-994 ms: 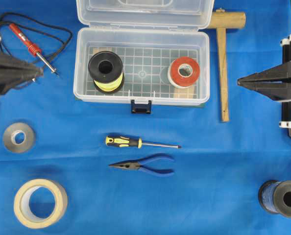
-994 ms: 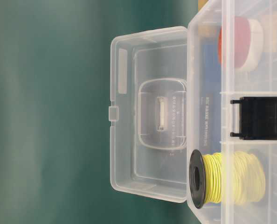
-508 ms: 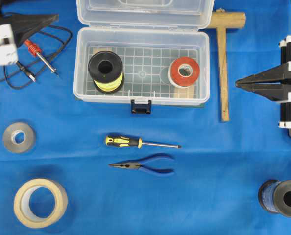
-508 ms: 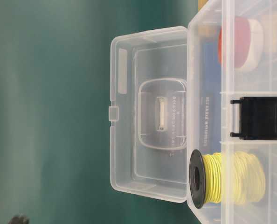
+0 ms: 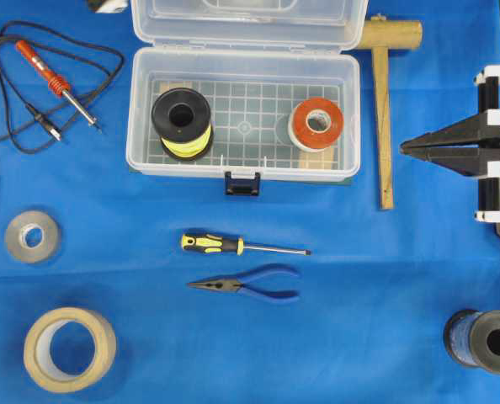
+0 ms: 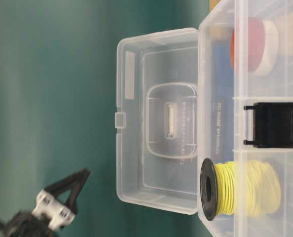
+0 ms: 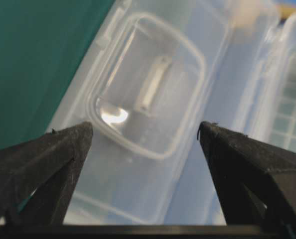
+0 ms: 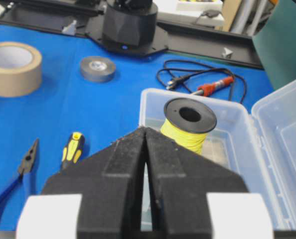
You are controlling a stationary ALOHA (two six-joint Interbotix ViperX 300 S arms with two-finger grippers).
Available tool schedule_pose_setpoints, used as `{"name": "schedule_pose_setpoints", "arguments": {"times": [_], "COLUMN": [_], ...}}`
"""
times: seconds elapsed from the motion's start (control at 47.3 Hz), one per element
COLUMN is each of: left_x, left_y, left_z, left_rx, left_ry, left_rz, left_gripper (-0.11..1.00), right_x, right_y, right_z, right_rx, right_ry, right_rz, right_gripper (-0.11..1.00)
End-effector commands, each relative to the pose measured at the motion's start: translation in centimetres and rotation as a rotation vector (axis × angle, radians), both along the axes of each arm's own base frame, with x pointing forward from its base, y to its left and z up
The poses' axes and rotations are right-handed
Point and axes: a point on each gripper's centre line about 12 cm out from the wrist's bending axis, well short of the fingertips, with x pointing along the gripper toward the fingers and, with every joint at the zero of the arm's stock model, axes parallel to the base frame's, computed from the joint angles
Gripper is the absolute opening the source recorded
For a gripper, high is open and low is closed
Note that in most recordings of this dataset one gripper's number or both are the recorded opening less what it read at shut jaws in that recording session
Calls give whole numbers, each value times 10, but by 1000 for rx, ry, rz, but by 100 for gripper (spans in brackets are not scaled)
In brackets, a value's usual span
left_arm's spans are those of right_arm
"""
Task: Close the tool box with the left arm.
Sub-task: 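Push the clear lid down over the box with the left gripper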
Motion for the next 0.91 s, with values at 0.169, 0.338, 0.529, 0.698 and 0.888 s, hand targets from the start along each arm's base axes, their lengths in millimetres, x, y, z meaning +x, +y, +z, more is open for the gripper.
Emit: {"name": "schedule_pose_setpoints", "arguments": {"times": [0.169,0.338,0.529,0.698,0.888], "left_x": [23,25,25,30,41], "left_y": [45,64,66,49,23], "left_z": [-9,-30,-46,-50,-51], "left_rx": [7,-20,-54,-71,-95], "left_ry": [43,84,107,113,152], "left_rz": [35,64,74,43,-19], "left_gripper": [92,92,92,92,92], "right_x": [5,6,6,6,6], "right_y": [-1,-1,-1,-1,-3], "right_z": [2,1,0,0,-1], "right_rx": [-1,-3,-3,-9,-11], "right_ry": [3,11,14,16,19], "right_rz": [-3,-3,-3,-5,-13], "right_gripper": [0,0,0,0,0]}}
